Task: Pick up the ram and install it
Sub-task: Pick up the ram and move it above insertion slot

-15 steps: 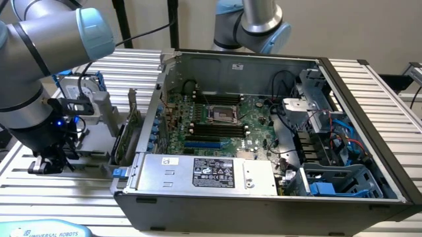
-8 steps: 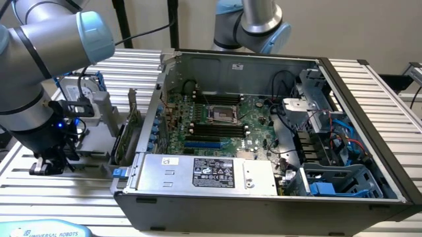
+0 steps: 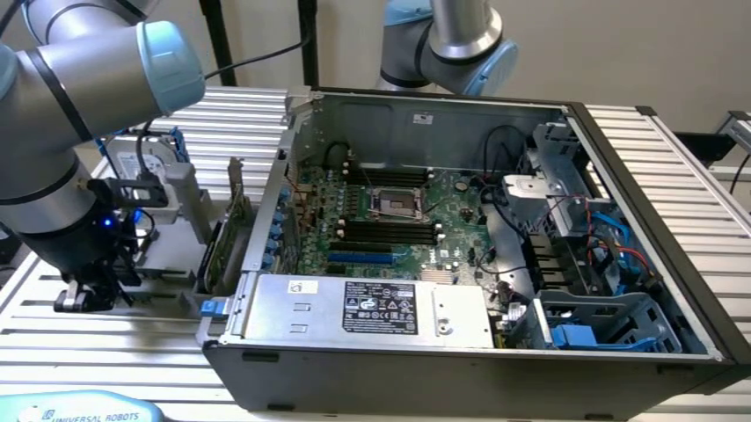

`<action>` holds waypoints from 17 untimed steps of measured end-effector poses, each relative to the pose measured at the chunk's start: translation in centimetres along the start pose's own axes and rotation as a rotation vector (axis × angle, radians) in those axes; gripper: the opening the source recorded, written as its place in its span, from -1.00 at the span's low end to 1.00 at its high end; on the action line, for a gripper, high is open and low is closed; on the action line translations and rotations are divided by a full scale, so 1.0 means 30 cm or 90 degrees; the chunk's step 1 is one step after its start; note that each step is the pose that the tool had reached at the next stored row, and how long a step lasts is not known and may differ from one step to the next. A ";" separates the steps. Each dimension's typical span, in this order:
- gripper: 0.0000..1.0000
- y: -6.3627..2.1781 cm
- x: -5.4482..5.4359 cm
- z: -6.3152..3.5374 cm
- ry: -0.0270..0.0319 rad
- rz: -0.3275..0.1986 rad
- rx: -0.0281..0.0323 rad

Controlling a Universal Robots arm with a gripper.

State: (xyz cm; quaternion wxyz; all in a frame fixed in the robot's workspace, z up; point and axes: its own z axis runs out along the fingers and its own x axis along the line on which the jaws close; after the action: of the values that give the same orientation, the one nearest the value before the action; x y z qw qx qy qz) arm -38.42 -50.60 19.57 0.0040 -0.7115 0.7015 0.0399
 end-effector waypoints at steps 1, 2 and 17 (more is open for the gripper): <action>-0.27 0.000 0.000 0.000 -0.0001 -0.001 -0.0001; -0.27 0.000 0.000 0.000 -0.0001 -0.002 -0.0001; -0.73 0.000 0.000 0.000 -0.0019 -0.002 -0.0001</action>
State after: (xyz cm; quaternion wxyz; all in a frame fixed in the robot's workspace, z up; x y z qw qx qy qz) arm -38.42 -50.60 19.57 0.0051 -0.7125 0.7004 0.0409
